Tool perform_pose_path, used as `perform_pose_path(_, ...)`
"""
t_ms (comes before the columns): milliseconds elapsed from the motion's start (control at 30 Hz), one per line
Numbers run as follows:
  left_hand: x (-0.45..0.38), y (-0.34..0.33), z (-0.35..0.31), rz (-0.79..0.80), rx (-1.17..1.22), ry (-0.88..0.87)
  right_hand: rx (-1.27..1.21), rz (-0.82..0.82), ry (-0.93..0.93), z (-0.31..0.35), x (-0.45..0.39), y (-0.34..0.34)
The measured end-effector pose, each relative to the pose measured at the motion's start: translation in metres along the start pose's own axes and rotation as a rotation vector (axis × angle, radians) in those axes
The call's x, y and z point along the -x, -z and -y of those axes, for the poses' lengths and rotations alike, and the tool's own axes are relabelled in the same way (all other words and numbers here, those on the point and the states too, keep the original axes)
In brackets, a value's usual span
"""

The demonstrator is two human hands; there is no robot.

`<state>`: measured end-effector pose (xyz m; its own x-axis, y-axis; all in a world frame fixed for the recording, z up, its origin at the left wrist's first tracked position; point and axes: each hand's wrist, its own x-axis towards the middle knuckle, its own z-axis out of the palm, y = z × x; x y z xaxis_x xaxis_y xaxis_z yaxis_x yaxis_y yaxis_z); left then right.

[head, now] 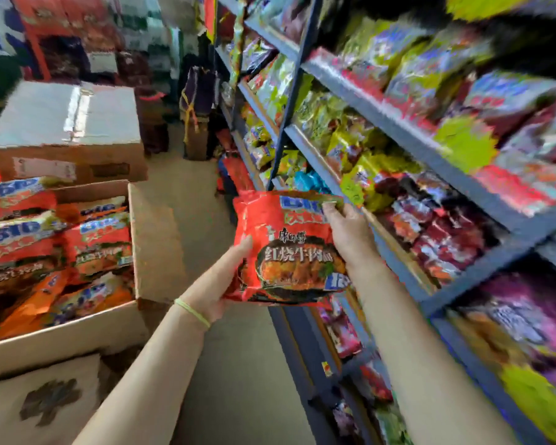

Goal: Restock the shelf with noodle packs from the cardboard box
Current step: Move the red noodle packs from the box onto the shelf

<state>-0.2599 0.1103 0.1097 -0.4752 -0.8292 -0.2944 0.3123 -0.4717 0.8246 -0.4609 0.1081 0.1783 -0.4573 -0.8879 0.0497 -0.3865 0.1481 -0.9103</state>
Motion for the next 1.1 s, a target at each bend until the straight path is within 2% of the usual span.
perform_pose_path(200, 0.055, -0.190, 0.040, 0.238, -0.115, -0.020, -0.113, -0.216, 0.024, -0.015, 0.108, 0.202)
perform_pose_path(300, 0.094, -0.275, 0.060, 0.348, -0.084, -0.008, -0.118, -0.211, 0.093, -0.015, 0.176, 0.288)
perform_pose_path(467, 0.146, -0.386, 0.083, 0.576, -0.079, -0.039, -0.233, -0.183, 0.113, -0.012, 0.268, 0.393)
perform_pose_path(567, 0.167, -0.447, 0.093, 0.735, -0.180, -0.035, -0.271, -0.307, 0.089, -0.020, 0.300, 0.448)
perform_pose_path(800, 0.163, -0.561, 0.115, 0.962, -0.572, -0.083, -0.289, -0.645, -0.038, -0.046, 0.328, 0.532)
perform_pose_path(967, 0.164, -0.636, 0.137, 0.961, -0.445, -0.029, -0.179, -0.995, -0.155, -0.058, 0.344, 0.580)
perform_pose_path(1100, 0.168, -0.687, 0.167, 0.914, -0.424, -0.147, -0.143, -1.076, -0.200, -0.066, 0.353, 0.612)
